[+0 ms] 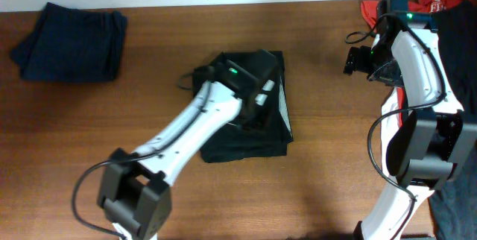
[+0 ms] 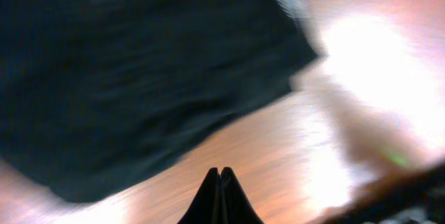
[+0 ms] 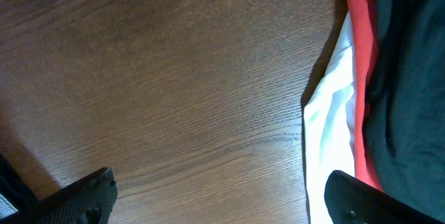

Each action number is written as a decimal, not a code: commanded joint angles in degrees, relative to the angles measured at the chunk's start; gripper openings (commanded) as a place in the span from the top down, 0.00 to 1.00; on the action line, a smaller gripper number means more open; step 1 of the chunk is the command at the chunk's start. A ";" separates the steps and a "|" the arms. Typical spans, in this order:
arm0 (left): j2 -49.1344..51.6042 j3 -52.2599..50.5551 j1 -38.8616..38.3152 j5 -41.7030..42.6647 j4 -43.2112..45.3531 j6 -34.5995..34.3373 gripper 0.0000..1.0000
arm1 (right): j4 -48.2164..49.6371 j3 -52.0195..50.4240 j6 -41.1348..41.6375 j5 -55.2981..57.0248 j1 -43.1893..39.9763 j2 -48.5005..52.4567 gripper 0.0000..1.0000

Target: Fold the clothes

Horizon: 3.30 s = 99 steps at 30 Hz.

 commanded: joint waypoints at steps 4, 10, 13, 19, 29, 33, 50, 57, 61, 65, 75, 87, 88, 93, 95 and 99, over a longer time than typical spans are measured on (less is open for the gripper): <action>-1.03 -8.02 13.29 -8.98 -2.93 0.74 0.98 | -0.04 0.74 0.48 0.09 -0.15 -0.33 0.01; -1.03 -25.86 13.53 0.81 13.75 0.72 0.98 | -0.04 0.74 0.48 0.09 -0.15 -0.33 0.01; -1.03 -29.79 13.53 0.26 12.22 0.70 0.99 | -0.07 0.74 0.48 0.09 -0.15 -0.33 0.01; -7.19 -25.11 13.57 0.13 1.40 -1.92 0.99 | -0.07 0.74 0.48 0.09 -0.15 -0.33 0.01; -9.84 -18.53 13.66 -24.63 20.13 -1.42 0.95 | -0.04 0.74 0.48 0.09 -0.15 -0.33 0.01; -0.42 -18.53 15.65 -24.76 26.05 -1.42 0.95 | -0.04 0.74 0.48 0.09 -0.15 -0.33 0.01; 2.19 -0.22 18.14 1.86 18.67 2.56 0.99 | -0.04 0.74 0.48 0.09 -0.15 -0.33 0.01; 17.44 -0.22 10.88 3.06 26.62 1.33 0.99 | -0.07 0.74 0.48 0.09 -0.15 -0.33 0.01; 21.77 -0.02 10.21 -1.09 32.11 0.28 0.99 | -0.04 0.74 0.48 0.09 -0.15 -0.33 0.01; 17.81 8.11 10.43 -2.27 23.19 0.28 1.00 | -0.04 0.74 0.48 0.09 -0.15 -0.33 0.01; -4.44 19.82 19.71 -11.30 -8.20 0.28 0.01 | -0.07 0.74 0.48 0.09 -0.15 -0.33 0.01; -6.05 0.90 26.84 4.26 -14.99 11.47 0.02 | -0.04 0.74 0.48 0.09 -0.15 -0.33 0.01; -6.05 -2.54 26.97 4.28 -12.48 11.47 0.02 | -0.04 0.74 0.48 0.09 -0.15 -0.33 0.01; -6.05 -16.48 34.23 9.68 -1.64 14.23 0.02 | -0.04 0.74 0.48 0.09 -0.15 -0.33 0.01; -6.05 -21.51 36.87 16.28 3.10 18.25 0.02 | -0.07 0.74 0.48 0.09 -0.15 -0.33 0.01; -6.05 -30.10 36.39 20.98 14.36 18.29 0.05 | -0.04 0.74 0.48 0.09 -0.15 -0.33 0.01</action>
